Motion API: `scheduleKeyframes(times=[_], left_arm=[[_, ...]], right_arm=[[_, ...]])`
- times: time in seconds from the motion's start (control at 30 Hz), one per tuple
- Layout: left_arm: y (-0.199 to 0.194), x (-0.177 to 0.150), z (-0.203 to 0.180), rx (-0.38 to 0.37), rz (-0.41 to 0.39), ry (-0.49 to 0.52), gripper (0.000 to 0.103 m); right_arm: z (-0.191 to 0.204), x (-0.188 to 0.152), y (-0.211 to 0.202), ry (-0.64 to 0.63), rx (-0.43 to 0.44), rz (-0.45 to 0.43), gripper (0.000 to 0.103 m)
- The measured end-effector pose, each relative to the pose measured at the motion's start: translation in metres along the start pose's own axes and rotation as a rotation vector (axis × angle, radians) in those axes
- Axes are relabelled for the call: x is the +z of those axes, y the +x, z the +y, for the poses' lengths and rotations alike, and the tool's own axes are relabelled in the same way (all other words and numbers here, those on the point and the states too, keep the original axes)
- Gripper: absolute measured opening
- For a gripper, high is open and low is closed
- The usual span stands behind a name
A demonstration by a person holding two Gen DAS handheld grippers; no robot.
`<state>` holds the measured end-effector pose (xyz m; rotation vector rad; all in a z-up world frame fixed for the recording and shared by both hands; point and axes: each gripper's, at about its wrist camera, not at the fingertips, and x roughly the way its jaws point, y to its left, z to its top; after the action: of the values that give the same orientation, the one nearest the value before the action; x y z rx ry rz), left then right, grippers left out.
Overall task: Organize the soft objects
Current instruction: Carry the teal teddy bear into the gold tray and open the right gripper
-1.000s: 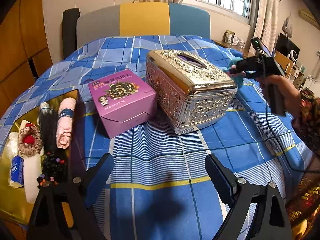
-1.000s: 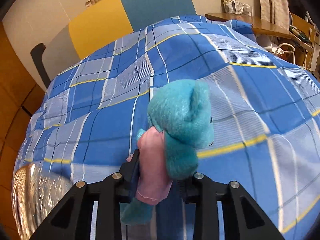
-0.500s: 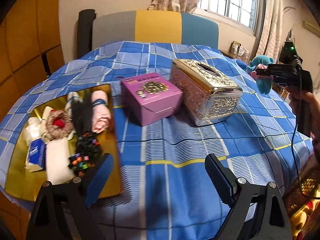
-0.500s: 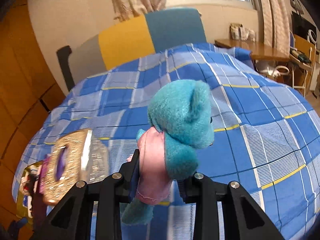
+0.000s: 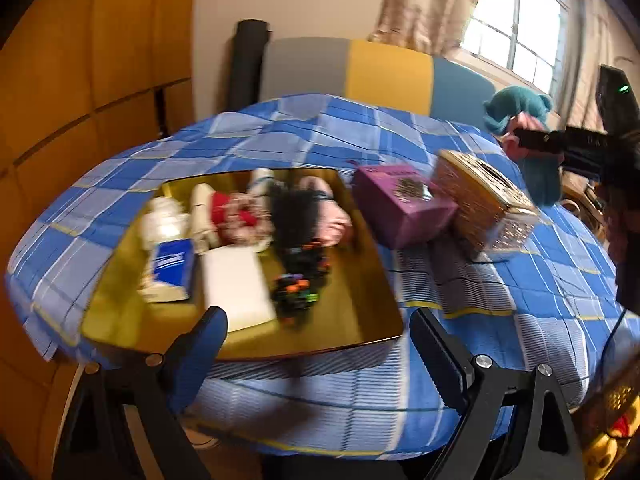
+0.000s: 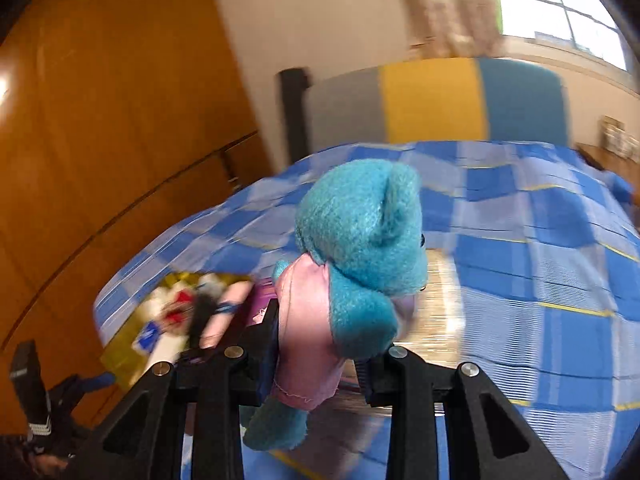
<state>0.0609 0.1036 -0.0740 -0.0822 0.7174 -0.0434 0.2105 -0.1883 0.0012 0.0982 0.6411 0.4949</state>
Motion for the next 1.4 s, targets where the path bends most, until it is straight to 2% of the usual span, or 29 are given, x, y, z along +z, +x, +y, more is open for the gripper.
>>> scheduleKeyframes(times=[0.2,0.37,0.5,0.63,0.73,0.83,0.93,1.03,1.13,1.2,1.23,1.3,1.4], left_arm=[[-0.017,-0.008,0.041,0.077,0.003,-0.078,0.095],[-0.035,-0.015,0.073,0.178,-0.011,-0.143,0.100],[-0.042,-0.017,0.095,0.264,0.008,-0.200,0.102],[-0.045,-0.018,0.112,0.313,0.041,-0.236,0.102],[-0.050,-0.021,0.121,0.330,0.040,-0.257,0.102],[-0.049,-0.022,0.128,0.352,0.064,-0.277,0.103],[-0.046,-0.022,0.135,0.364,0.094,-0.303,0.103],[-0.045,-0.022,0.139,0.396,0.101,-0.317,0.103],[-0.044,-0.021,0.141,0.406,0.109,-0.329,0.103],[-0.043,-0.021,0.141,0.411,0.109,-0.326,0.103],[-0.042,-0.020,0.140,0.425,0.110,-0.319,0.103],[-0.041,-0.019,0.137,0.432,0.111,-0.302,0.103],[-0.041,-0.017,0.133,0.428,0.109,-0.294,0.103]], right_arm=[[0.084,-0.009,0.049,-0.171,0.147,0.075,0.032],[0.148,-0.019,0.096,-0.310,0.286,0.165,0.032],[0.193,-0.031,0.131,-0.438,0.351,0.250,0.032],[0.238,-0.053,0.163,-0.598,0.394,0.343,0.032],[0.263,-0.064,0.173,-0.686,0.444,0.373,0.032],[0.287,-0.073,0.182,-0.786,0.450,0.394,0.033],[0.302,-0.084,0.192,-0.891,0.449,0.432,0.034],[0.310,-0.099,0.200,-0.986,0.411,0.471,0.035],[0.314,-0.112,0.211,-1.033,0.386,0.518,0.041],[0.312,-0.113,0.209,-1.030,0.384,0.522,0.047],[0.309,-0.113,0.207,-1.012,0.390,0.518,0.054],[0.305,-0.110,0.204,-0.969,0.391,0.511,0.060],[0.291,-0.101,0.195,-0.881,0.373,0.486,0.062]])
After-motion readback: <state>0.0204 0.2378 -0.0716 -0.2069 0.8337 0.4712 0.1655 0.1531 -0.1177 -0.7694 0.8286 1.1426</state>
